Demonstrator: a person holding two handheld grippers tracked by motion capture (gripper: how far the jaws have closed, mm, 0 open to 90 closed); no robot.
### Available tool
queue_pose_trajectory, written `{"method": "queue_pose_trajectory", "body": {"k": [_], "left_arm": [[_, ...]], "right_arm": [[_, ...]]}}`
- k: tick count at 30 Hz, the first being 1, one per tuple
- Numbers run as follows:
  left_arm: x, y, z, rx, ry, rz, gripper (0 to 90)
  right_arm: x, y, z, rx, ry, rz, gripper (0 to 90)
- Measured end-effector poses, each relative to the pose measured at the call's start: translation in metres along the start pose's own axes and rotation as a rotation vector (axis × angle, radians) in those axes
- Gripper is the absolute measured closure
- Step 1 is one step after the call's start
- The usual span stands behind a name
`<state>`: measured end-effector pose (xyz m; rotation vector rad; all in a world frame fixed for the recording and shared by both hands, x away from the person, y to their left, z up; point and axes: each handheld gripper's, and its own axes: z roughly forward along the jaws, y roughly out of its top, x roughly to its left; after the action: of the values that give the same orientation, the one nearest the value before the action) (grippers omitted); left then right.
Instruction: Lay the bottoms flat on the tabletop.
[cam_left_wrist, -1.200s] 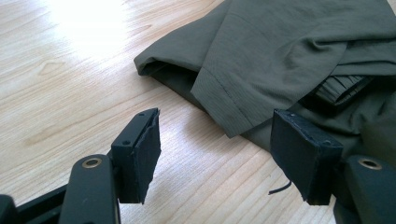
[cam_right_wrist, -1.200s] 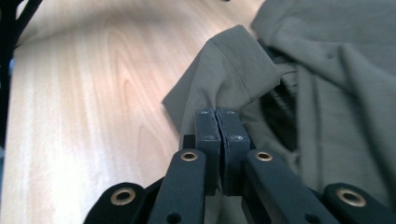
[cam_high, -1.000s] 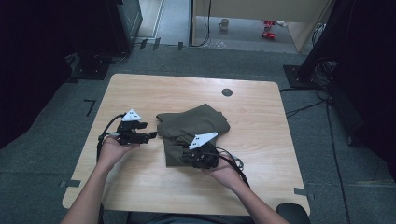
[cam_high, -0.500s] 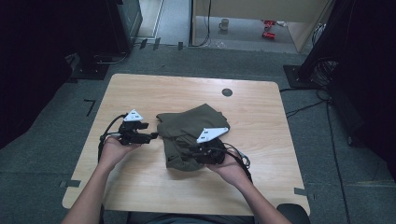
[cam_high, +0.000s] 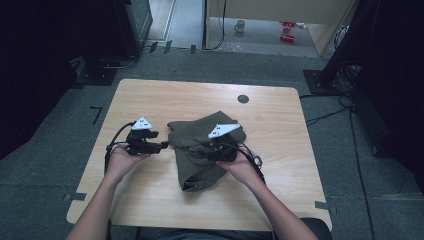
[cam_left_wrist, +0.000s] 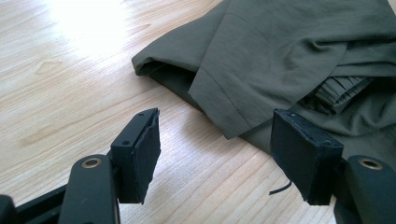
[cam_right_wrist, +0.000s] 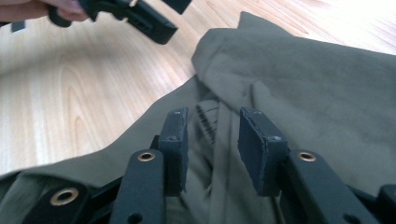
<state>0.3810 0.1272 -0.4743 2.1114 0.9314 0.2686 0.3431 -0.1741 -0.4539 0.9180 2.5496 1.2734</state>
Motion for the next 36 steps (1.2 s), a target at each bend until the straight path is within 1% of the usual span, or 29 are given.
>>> {"method": "queue_pose_trajectory", "body": {"k": [1, 4, 5, 6, 8, 10, 11, 15, 16, 18, 20, 21, 22, 24, 25, 26, 28, 30, 31, 32, 33, 34, 35, 36], "left_arm": [[0.0, 0.0, 0.0, 0.0, 0.0, 0.0, 33.4], [0.0, 0.0, 0.0, 0.0, 0.0, 0.0, 33.4], [0.0, 0.0, 0.0, 0.0, 0.0, 0.0, 33.4], [0.0, 0.0, 0.0, 0.002, 0.0, 0.002, 33.4], [0.0, 0.0, 0.0, 0.001, -0.001, 0.003, 33.4], [0.0, 0.0, 0.0, 0.005, -0.004, 0.002, 33.4], [0.0, 0.0, 0.0, 0.004, -0.005, 0.0, 33.4], [0.0, 0.0, 0.0, 0.005, -0.006, -0.001, 33.4], [0.0, 0.0, 0.0, 0.004, -0.006, 0.001, 33.4], [0.0, 0.0, 0.0, 0.004, -0.005, 0.002, 33.4], [0.0, -0.001, 0.0, 0.004, -0.006, 0.0, 33.4], [0.001, -0.001, 0.0, 0.005, -0.006, 0.0, 33.4], [0.001, -0.001, 0.0, 0.006, -0.006, -0.003, 33.4], [0.001, -0.001, 0.0, 0.005, -0.005, -0.003, 33.4], [0.001, -0.001, 0.0, 0.005, -0.005, -0.003, 33.4], [0.001, -0.001, 0.0, 0.005, -0.005, -0.003, 33.4], [0.001, -0.001, 0.0, 0.003, -0.004, 0.0, 33.4], [0.0, -0.001, 0.0, 0.003, -0.003, 0.0, 33.4], [0.0, 0.0, 0.0, 0.003, -0.004, 0.0, 33.4], [0.0, 0.0, 0.0, 0.003, -0.003, 0.001, 33.4], [0.0, 0.0, 0.0, 0.003, -0.003, 0.001, 33.4], [0.0, 0.0, 0.0, 0.004, -0.003, 0.002, 33.5], [0.0, 0.0, 0.0, 0.004, -0.003, 0.002, 33.5], [0.0, 0.0, 0.0, 0.004, -0.002, 0.002, 33.5]], "right_arm": [[0.0, 0.0, 0.0, 0.0, 0.0, 0.0, 61.6], [-0.006, 0.007, 0.009, -0.018, -0.015, 0.002, 59.6], [-0.006, 0.007, 0.009, -0.018, -0.015, 0.002, 59.6], [-0.009, 0.01, 0.014, -0.03, -0.012, 0.006, 58.8], [-0.011, 0.012, 0.016, -0.03, -0.012, 0.013, 57.6], [-0.012, 0.016, 0.024, -0.015, -0.021, 0.003, 57.2], [-0.012, 0.017, 0.026, -0.014, -0.028, -0.001, 57.3], [-0.014, 0.021, 0.032, -0.013, -0.03, -0.003, 56.0], [-0.016, 0.024, 0.037, 0.001, -0.017, -0.003, 55.7], [-0.016, 0.025, 0.039, 0.006, -0.023, -0.004, 55.8], [-0.017, 0.027, 0.043, 0.011, -0.035, -0.014, 56.4], [-0.017, 0.027, 0.045, 0.022, -0.05, -0.025, 56.4], [-0.017, 0.028, 0.05, 0.057, -0.074, -0.042, 55.8], [-0.019, 0.026, 0.054, 0.077, -0.072, -0.038, 55.8], [-0.019, 0.026, 0.054, 0.077, -0.072, -0.038, 55.8], [-0.02, 0.024, 0.059, 0.098, -0.074, -0.032, 57.3], [-0.021, 0.023, 0.061, 0.104, -0.071, -0.028, 58.6], [-0.022, 0.023, 0.063, 0.105, -0.064, -0.018, 63.1], [-0.022, 0.022, 0.064, 0.109, -0.068, -0.011, 65.8], [-0.022, 0.021, 0.067, 0.117, -0.072, -0.011, 72.6], [-0.022, 0.021, 0.067, 0.117, -0.072, -0.011, 72.6], [-0.021, 0.02, 0.069, 0.125, -0.083, -0.015, 80.4], [-0.021, 0.02, 0.069, 0.125, -0.083, -0.015, 80.4], [-0.02, 0.02, 0.07, 0.123, -0.1, -0.021, 86.0]]}}
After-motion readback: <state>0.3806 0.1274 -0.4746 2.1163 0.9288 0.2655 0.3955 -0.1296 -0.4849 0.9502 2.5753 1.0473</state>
